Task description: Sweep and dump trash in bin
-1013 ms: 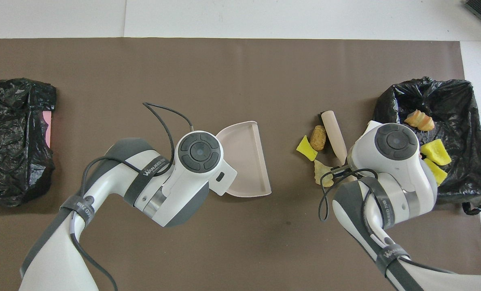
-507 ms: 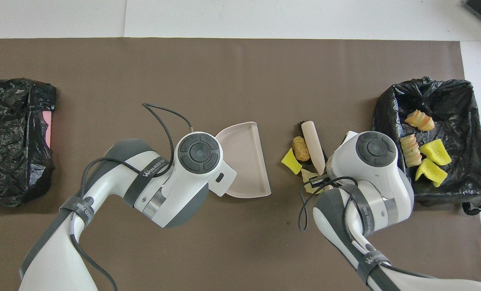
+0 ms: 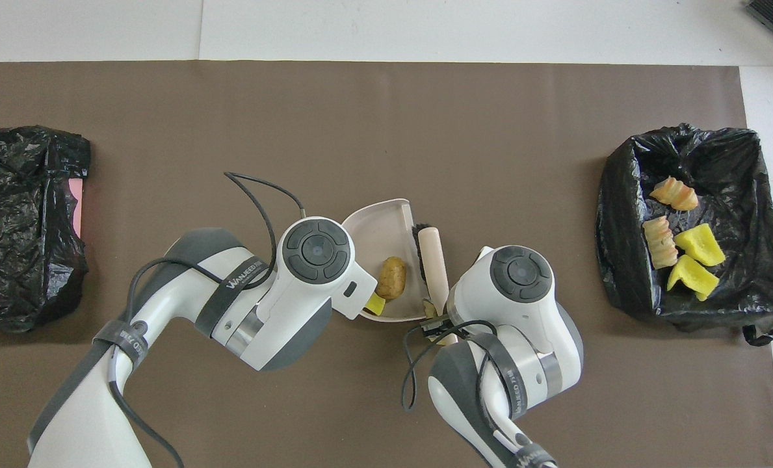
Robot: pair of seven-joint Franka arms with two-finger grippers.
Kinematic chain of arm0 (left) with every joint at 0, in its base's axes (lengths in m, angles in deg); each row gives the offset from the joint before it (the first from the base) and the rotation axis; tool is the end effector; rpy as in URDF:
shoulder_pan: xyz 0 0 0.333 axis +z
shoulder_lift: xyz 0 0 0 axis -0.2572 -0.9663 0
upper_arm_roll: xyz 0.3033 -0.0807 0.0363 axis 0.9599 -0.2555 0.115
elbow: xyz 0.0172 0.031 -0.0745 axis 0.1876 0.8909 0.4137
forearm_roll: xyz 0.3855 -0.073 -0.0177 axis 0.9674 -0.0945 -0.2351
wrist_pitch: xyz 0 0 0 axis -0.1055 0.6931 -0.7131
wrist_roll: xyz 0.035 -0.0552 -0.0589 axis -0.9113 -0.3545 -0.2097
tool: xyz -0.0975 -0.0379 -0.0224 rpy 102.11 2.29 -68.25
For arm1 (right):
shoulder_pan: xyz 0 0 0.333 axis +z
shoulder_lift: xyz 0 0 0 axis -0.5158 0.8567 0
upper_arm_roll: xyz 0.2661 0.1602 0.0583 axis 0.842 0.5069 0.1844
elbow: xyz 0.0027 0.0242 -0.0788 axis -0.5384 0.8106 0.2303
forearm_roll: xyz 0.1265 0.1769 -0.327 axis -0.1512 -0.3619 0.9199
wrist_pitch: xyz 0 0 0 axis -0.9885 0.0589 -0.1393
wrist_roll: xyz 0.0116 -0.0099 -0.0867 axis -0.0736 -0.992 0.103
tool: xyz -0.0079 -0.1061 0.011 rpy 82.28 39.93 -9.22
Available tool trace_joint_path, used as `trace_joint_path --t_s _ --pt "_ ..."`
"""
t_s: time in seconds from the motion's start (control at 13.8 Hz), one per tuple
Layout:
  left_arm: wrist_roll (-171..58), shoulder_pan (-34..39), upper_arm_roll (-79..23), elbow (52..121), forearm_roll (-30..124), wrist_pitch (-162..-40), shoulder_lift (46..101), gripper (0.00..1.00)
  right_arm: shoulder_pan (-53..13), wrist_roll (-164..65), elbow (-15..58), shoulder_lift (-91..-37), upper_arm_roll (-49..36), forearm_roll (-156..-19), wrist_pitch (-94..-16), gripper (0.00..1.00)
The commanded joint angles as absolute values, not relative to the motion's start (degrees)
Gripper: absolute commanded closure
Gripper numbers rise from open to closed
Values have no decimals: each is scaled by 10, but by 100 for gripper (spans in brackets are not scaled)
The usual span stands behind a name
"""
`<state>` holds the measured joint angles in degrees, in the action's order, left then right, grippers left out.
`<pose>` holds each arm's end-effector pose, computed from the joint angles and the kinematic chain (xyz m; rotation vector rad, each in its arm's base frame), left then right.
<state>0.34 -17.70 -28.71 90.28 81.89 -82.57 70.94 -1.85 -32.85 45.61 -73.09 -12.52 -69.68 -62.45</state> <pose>0.4776 -0.3441 0.3573 -2.2612 1.9972 0.1476 0.4464 0.2700 0.3133 -2.9921 -0.3439 0.3133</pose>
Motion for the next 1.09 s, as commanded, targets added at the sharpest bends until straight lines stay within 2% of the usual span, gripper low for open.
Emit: trace_joint_path --t_s 0.0,0.43,0.72,0.87,1.01 --pt "-5 -181 -283 932 830 -839 729 100 -3 -289 441 -737 -124 -717 -601 100" --pt "12 -176 -282 934 830 -851 729 100 -27 -284 389 -791 -132 -655 -456 100" --pt "114 -168 -276 927 838 -840 730 100 -28 -233 381 -847 -131 -618 -367 100" --pt "143 -164 -276 933 847 -827 739 100 -29 -224 391 -861 -130 -617 -353 100" --pt "145 -169 -277 946 858 -826 748 100 -68 -219 425 -878 -130 -617 -357 100"
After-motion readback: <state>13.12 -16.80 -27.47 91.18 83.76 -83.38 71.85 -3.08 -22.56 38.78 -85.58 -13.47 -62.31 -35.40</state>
